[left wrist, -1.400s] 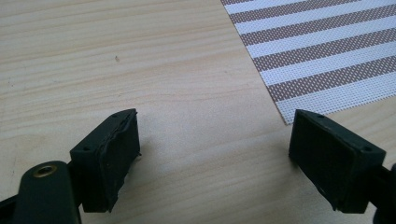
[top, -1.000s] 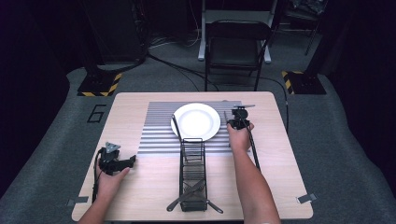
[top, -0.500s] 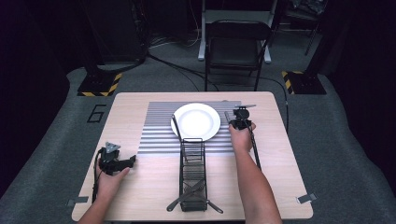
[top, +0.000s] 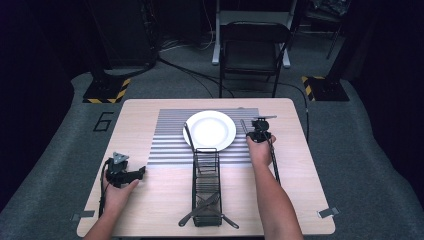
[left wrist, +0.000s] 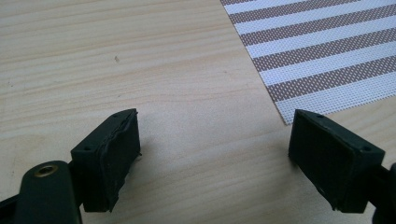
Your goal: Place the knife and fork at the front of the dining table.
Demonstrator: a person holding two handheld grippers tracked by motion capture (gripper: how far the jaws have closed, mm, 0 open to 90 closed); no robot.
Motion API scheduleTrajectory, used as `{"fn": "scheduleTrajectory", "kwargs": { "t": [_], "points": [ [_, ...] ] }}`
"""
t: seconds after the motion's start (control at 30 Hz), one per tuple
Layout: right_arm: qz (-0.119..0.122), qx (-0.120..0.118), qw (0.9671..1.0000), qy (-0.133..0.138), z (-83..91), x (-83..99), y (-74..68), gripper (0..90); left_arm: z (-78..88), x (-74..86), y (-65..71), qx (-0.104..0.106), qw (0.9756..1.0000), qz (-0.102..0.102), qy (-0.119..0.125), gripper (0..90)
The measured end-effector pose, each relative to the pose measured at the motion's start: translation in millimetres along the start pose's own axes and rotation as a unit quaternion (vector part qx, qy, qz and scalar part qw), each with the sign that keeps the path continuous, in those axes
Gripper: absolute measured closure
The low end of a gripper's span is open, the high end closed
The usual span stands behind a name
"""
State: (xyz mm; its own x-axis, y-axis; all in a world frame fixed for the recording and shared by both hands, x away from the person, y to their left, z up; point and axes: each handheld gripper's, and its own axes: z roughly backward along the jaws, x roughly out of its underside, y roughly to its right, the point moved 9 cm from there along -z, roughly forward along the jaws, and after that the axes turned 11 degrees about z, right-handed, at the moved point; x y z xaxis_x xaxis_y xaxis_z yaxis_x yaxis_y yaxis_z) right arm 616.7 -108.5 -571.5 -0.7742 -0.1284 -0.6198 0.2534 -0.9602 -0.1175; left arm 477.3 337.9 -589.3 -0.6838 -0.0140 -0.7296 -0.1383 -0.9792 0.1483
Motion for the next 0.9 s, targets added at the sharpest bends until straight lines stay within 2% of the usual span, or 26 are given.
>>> {"fn": "scheduleTrajectory", "kwargs": {
  "t": [0.07,0.1,0.2,0.23,0.47,0.8,0.83,0.9],
  "points": [
    [0.000,0.007,0.9999,-0.008,0.1,1.4,-1.9,84.2,0.0,0.0,0.0,0.000,1.0000,0.000,0.000,16.2],
    [0.007,0.010,0.9999,-0.007,-0.5,1.4,-1.5,84.8,0.0,0.0,0.1,0.000,1.0000,0.000,0.000,16.2],
    [-0.002,0.010,0.9999,-0.006,-1.3,0.9,-1.8,84.9,-0.1,0.0,0.1,0.000,1.0000,0.000,0.000,16.2],
    [0.003,0.011,0.9999,-0.004,-2.1,0.1,-1.4,85.0,0.0,0.0,0.0,0.000,1.0000,0.000,0.000,16.2],
    [-0.014,0.012,0.9998,-0.007,-5.6,-3.7,-6.2,85.2,-0.1,0.0,0.0,0.000,1.0000,0.000,0.000,16.3],
    [-0.029,0.019,0.9994,0.006,-9.1,-7.6,-5.4,85.1,-0.1,-0.1,0.1,0.000,1.0000,0.000,0.000,16.3],
    [-0.030,0.019,0.9993,0.007,-9.2,-7.9,-5.3,84.8,-0.1,-0.1,0.1,0.000,1.0000,0.000,0.000,16.3],
    [-0.028,0.022,0.9993,0.009,-9.2,-8.0,-4.2,75.9,-0.1,-0.1,0.1,0.000,1.0000,0.000,0.000,16.3]
  ]
}}
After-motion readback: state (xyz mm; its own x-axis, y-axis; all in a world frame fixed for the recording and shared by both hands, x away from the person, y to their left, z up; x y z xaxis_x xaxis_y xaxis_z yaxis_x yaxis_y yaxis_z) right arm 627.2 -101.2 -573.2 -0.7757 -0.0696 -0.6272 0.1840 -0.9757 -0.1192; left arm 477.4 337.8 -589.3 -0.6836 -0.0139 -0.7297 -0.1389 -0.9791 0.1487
